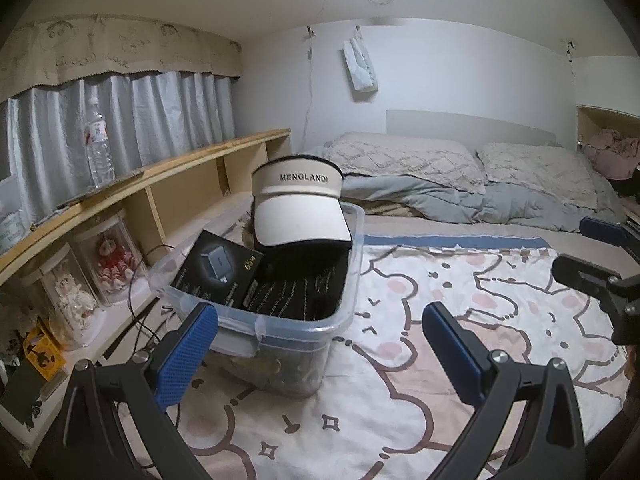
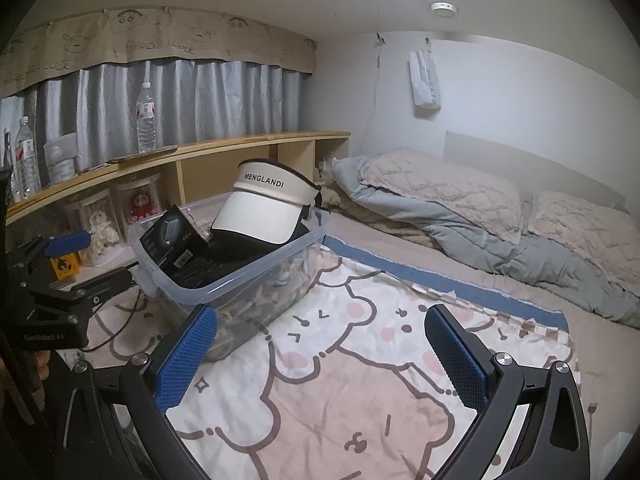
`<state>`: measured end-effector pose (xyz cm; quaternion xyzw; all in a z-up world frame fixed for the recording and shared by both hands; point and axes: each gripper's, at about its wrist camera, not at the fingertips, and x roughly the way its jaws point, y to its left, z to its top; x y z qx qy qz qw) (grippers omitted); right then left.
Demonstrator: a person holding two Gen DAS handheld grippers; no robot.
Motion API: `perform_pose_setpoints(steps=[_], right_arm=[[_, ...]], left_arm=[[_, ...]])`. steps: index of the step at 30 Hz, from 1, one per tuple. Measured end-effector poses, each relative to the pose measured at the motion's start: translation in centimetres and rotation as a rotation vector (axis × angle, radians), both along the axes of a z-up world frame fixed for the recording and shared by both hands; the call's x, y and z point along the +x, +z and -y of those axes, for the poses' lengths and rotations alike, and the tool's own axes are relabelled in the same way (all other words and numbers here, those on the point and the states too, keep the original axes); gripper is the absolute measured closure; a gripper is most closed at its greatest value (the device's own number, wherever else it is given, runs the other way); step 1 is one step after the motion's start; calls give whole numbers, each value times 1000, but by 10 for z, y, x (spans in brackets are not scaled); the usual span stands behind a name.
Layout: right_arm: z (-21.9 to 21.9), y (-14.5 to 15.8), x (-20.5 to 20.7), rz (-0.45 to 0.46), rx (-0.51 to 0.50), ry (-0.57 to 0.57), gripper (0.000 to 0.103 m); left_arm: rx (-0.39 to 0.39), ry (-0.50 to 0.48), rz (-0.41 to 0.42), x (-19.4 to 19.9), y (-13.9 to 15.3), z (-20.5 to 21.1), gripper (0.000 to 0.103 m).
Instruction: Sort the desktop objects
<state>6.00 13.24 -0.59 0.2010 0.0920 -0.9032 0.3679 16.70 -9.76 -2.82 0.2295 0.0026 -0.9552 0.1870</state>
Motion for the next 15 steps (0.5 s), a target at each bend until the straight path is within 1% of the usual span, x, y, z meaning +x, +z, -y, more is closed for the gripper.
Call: perform_pose_setpoints(steps=[11, 15], right_arm=[[6, -6, 0, 8, 29, 16, 0], [4, -6, -2, 13, 27, 8, 0]], left_arm=[[24, -20, -3, -1, -2, 2, 0], [16, -17, -8, -1, -2, 1, 0]])
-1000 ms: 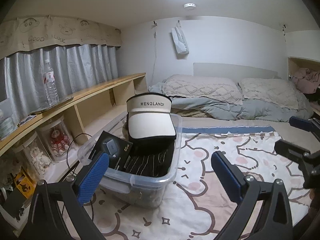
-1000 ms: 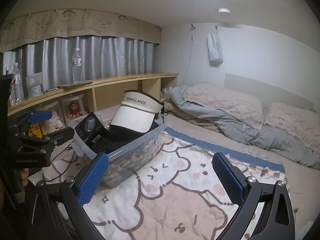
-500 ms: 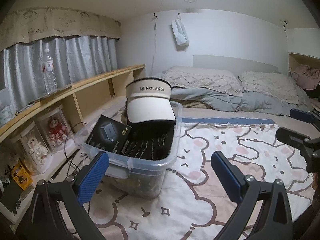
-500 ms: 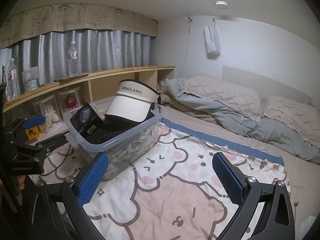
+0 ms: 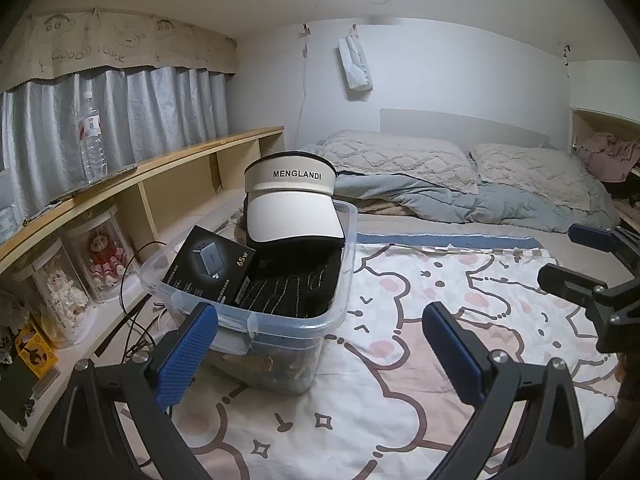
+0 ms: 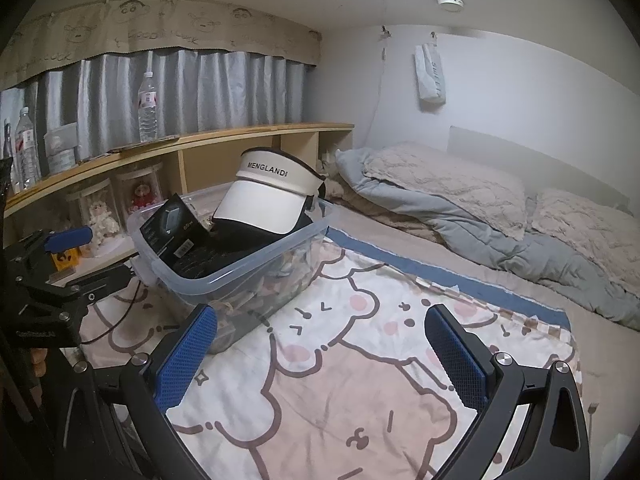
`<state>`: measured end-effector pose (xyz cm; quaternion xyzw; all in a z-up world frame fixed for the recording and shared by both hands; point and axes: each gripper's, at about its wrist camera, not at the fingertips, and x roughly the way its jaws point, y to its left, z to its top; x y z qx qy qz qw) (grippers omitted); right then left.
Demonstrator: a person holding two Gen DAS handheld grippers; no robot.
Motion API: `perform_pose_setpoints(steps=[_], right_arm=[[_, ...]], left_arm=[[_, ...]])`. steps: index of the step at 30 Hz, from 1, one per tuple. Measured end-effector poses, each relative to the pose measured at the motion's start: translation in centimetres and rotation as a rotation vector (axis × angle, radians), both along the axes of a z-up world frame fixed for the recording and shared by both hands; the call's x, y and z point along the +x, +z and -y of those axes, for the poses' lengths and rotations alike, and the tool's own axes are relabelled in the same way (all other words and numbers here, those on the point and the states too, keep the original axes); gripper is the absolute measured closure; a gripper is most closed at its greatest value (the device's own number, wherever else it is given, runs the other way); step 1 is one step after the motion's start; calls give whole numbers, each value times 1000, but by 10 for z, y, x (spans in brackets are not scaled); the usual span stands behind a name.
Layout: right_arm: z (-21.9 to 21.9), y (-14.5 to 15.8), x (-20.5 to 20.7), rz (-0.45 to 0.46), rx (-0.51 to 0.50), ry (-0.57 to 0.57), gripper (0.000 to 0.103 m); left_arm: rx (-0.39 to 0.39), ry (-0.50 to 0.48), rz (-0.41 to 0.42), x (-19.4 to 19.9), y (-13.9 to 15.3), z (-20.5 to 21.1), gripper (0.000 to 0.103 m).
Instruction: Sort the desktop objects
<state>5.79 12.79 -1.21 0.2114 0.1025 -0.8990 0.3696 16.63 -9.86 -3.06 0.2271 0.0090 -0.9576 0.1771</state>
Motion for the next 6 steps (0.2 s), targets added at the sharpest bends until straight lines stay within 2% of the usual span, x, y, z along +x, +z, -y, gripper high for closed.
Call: perform_pose_setpoints(steps=[6], right_arm=[[-3, 0, -4, 17, -15, -10, 0]], left_arm=[[-24, 11, -8, 2, 0, -2, 0]])
